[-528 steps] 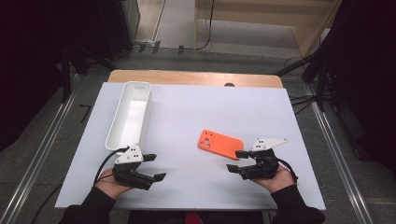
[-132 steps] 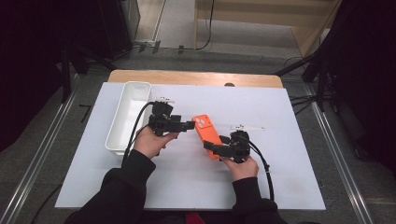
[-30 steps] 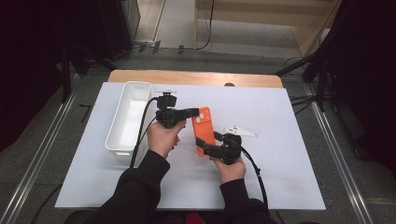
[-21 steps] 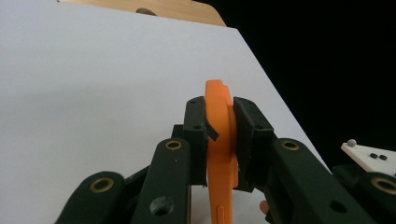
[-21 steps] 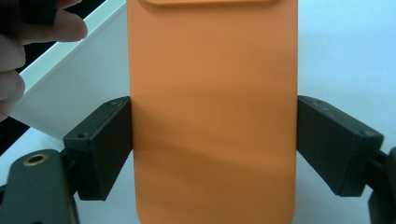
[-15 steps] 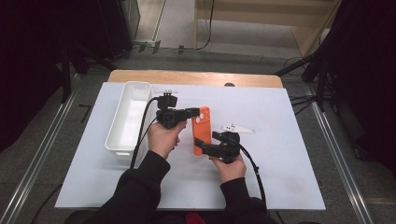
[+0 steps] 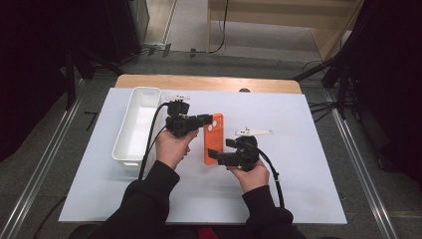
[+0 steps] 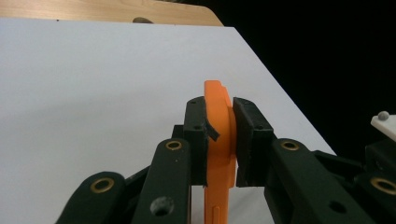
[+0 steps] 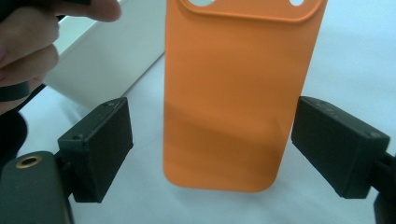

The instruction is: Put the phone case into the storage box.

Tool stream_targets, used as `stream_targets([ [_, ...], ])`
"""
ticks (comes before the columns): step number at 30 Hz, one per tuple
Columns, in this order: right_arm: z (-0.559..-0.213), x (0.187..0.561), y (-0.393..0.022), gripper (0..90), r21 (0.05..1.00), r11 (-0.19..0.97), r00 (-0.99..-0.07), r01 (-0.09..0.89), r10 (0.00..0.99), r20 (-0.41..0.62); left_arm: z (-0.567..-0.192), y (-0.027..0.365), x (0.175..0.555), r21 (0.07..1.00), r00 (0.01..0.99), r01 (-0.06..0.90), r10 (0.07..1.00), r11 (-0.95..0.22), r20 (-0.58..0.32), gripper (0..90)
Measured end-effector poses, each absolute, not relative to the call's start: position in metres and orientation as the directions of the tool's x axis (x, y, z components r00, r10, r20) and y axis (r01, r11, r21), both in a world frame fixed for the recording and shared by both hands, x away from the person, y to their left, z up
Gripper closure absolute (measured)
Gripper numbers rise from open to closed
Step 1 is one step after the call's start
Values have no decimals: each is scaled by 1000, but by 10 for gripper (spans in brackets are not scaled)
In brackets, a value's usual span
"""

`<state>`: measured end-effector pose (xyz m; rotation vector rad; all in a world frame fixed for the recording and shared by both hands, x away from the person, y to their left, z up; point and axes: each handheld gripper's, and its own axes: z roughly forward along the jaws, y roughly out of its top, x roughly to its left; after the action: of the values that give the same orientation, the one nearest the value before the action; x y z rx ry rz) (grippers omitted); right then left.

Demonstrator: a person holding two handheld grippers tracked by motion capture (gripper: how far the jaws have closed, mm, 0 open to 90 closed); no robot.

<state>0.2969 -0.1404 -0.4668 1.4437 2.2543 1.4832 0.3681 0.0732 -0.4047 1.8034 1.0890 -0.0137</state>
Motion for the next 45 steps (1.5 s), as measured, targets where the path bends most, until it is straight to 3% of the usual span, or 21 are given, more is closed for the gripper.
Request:
stream_targets([
  [24, -448, 302, -155, 138, 745, 290, -714, 601, 614, 337, -391, 84, 363, 787, 737, 569, 571, -237, -361, 762],
  [27, -442, 300, -158, 217, 753, 296, -730, 587, 595, 336, -391, 87, 363, 798, 754, 554, 549, -238, -360, 762],
  [45, -430, 297, -168, 238, 751, 406, -811, 521, 510, 287, -384, 87, 354, 800, 829, 494, 464, -341, -314, 763],
])
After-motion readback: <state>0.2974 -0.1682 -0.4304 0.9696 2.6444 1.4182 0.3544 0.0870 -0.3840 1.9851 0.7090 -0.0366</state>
